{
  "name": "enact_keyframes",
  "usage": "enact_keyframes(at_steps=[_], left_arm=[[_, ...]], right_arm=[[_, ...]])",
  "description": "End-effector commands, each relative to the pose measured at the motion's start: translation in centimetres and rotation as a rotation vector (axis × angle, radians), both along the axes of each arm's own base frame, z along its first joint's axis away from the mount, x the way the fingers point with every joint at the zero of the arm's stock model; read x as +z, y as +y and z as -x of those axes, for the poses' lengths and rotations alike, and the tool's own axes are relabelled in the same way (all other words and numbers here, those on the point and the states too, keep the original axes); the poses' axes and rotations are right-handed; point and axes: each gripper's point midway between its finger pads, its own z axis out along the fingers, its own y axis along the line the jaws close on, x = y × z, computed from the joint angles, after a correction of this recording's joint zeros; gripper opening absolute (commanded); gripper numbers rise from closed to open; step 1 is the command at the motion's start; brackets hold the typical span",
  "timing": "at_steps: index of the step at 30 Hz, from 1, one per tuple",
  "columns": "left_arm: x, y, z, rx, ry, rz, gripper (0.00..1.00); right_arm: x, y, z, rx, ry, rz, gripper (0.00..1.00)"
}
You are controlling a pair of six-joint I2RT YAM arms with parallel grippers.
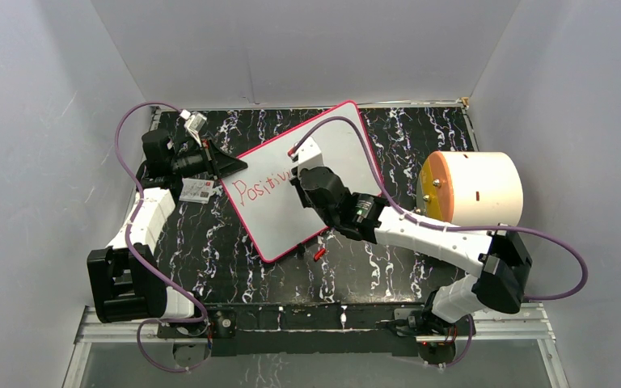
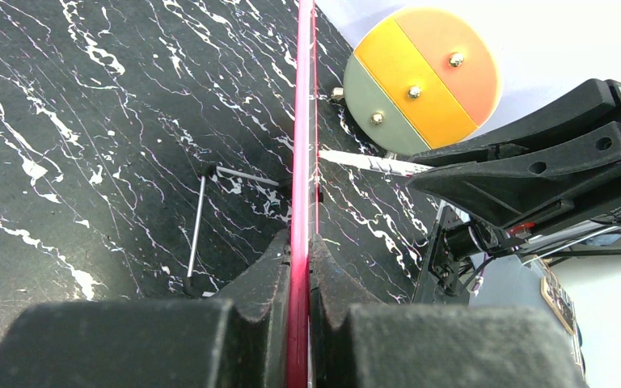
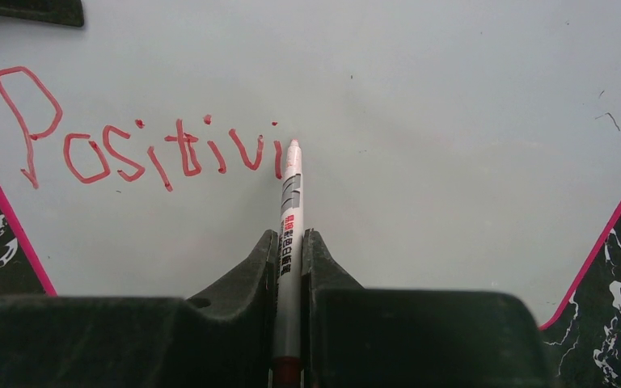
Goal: Write a sentence on the whiteboard
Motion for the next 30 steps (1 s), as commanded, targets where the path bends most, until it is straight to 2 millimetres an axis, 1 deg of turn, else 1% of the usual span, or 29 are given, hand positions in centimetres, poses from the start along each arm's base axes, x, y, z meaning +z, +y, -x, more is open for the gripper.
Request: enact_keyframes(at_steps=[1,14,20,24,30], left_arm=[[-3.3,1.1,-1.2,0.085,0.041,-0.081,0.00],[-3.3,1.0,-1.2,0.081,0.040,-0.080,0.00],[-3.2,1.0,-1.1,0.077,0.038,-0.079,0.00],[-3.0,1.0,-1.1,0.078,0.034,-0.079,0.00],[-3.1,1.0,-1.1,0.077,0.037,-0.078,0.00]], right_arm=[[2.3,0.8,-0.8,-0.001,-0.039,-0.067,0.00],[1.3,0.8,-1.3,-0.014,-0.026,-0.035,0.00],[1.3,0.4,-1.4,-0.026,-0.028,-0.031,0.00],[0.9,0.2,-1.5,-0.038,-0.026,-0.019,0.00],[1.1,-0.5,-1.8,-0.066,-0.039,-0.008,0.00]])
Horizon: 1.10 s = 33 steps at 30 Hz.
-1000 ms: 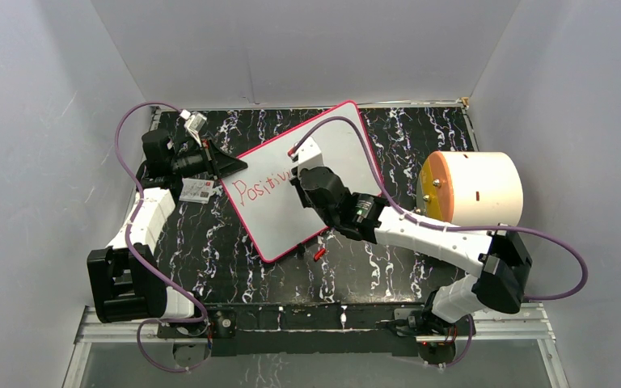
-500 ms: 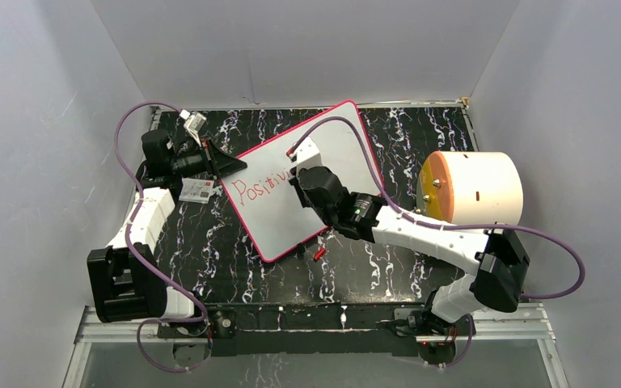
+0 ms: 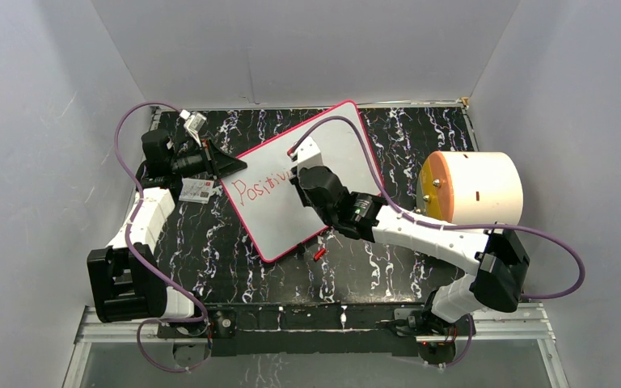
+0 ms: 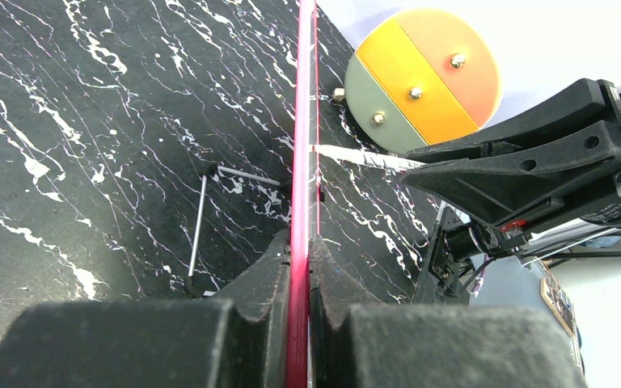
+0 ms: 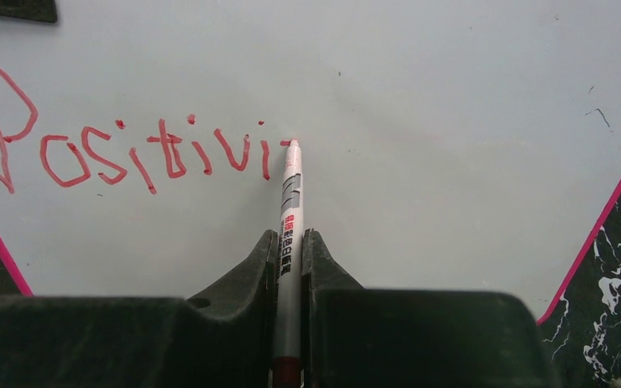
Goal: Write a sentence on the whiteboard
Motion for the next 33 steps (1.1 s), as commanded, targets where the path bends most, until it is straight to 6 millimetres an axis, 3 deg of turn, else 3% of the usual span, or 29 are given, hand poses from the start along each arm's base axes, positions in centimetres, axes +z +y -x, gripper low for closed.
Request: enact_keyframes(at_steps=[1,9,22,33], left_arm=[[-3.1,1.0,-1.1,0.078,0.035,-0.079,0.00],[-3.2,1.0,-1.2,0.080,0.037,-0.079,0.00],[-3.2,1.0,-1.1,0.074,0.041,-0.075,0.00],[-3.1,1.0,-1.2,0.075,0.039,-0.076,0.00]], right_arm=[[1.8,-0.5,-1.3,-0.053,-0.041,-0.029,0.00],[2.3,-0.7,-1.3,-0.052,-0.048,-0.044,0.00],[5.0,-0.6,-0.5,0.007,-0.093,-0.122,0.00],[4.5,0.3,-0.9,0.018,-0.087,-0.107,0.00]])
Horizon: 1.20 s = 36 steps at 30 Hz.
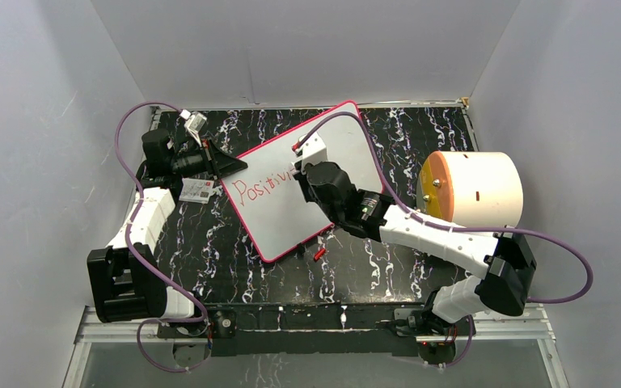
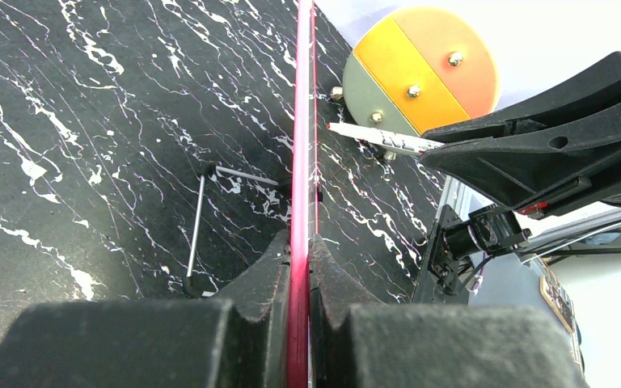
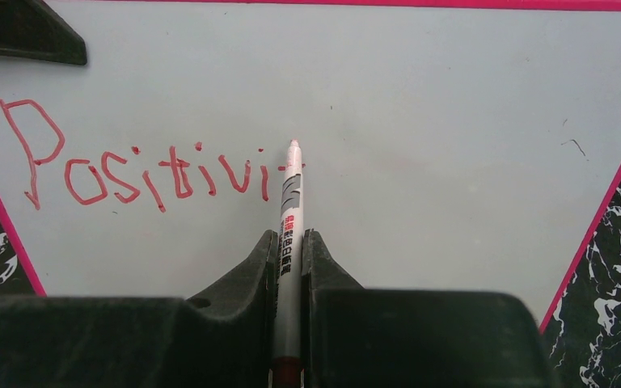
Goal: Write a sentence on the whiteboard
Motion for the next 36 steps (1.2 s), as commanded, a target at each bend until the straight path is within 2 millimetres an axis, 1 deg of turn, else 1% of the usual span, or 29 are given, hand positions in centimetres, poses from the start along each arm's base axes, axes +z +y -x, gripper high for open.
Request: enact_keyframes(at_steps=[1,12,13,17,23,36], left_arm=[[-3.2,1.0,-1.2,0.078,0.042,-0.076,0.00],[-3.2,0.9,-1.1,0.074,0.042,-0.073,0.00],[-3.1,0.9,-1.1,0.073,0.041,-0.073,0.00],[-3.2,0.9,-1.1,0.073,0.041,-0.073,0.00],[-3.2,0.9,-1.1,0.074,0.041,-0.074,0.00],[-3.2,0.9,-1.2,0.075,0.041,-0.074,0.00]], right_arm=[[2.4,0.8,-0.6,0.003,-0.046,-0.068,0.00],[1.2,1.2,-1.1,-0.005,-0.024,-0.035,0.00],[0.6,1.0,-1.1,-0.006,-0.011,-0.011,0.00],[-0.1,0.9,-1.0,-0.009,0.011,0.014,0.00],[-1.4,0.6,-0.4,0.005,0.063,0.051,0.00],[-2.2,0.3,0.4,0.021,0.106,0.078,0.00]])
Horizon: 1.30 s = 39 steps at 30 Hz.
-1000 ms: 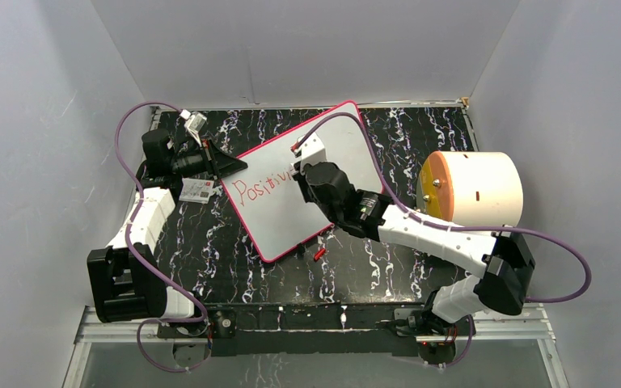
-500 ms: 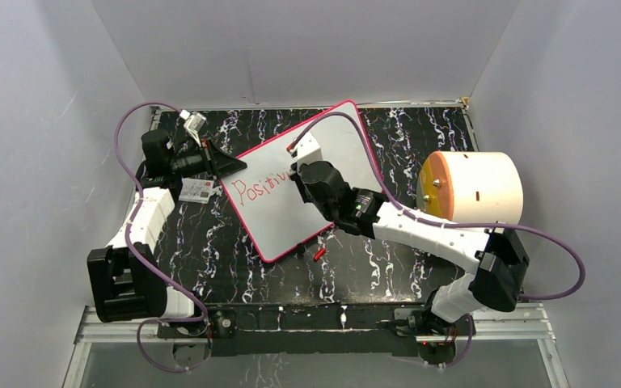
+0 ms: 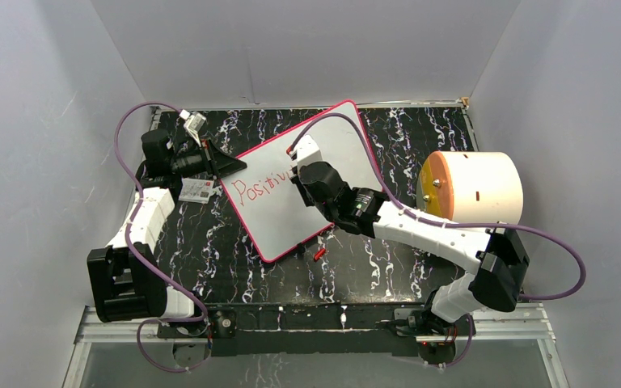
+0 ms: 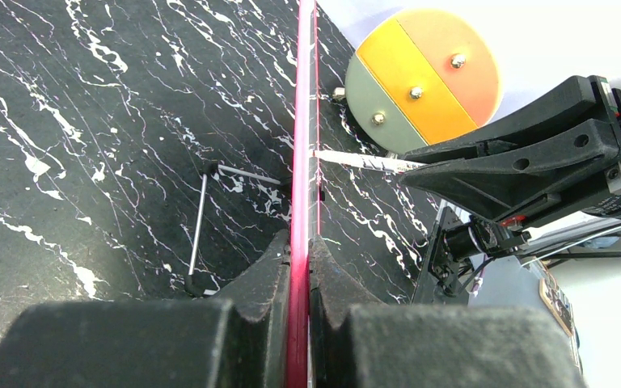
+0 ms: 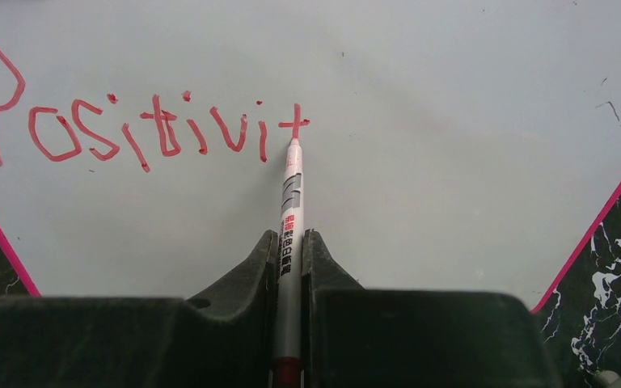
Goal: Write a sentence on the whiteboard
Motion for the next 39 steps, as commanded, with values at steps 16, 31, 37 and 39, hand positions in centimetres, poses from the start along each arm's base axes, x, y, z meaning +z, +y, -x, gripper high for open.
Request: enact_keyframes(at_steps=[16,31,37,39], left_arm=[[-3.0,0.9,-1.1,0.072,0.032,-0.075,0.00],[-3.1,0.9,-1.1,0.073,0.034,-0.075,0.00],[-3.1,0.9,-1.1,0.072,0.035,-0.075,0.00],[-3.1,0.9,-1.1,0.074,0.035,-0.076,0.00]], right_arm=[[0.8,-0.4,-0.2,-0.022,0.002,-0.006,0.00],[1.7,-0.8,-0.3,-0.036,-0.013,-0.016,0.00],[2.1,-1.0,-0.4,-0.046,-0.023,-0.016,0.00],[2.1,-1.1,-0.5,-0.050,-0.024,-0.015,0.00]])
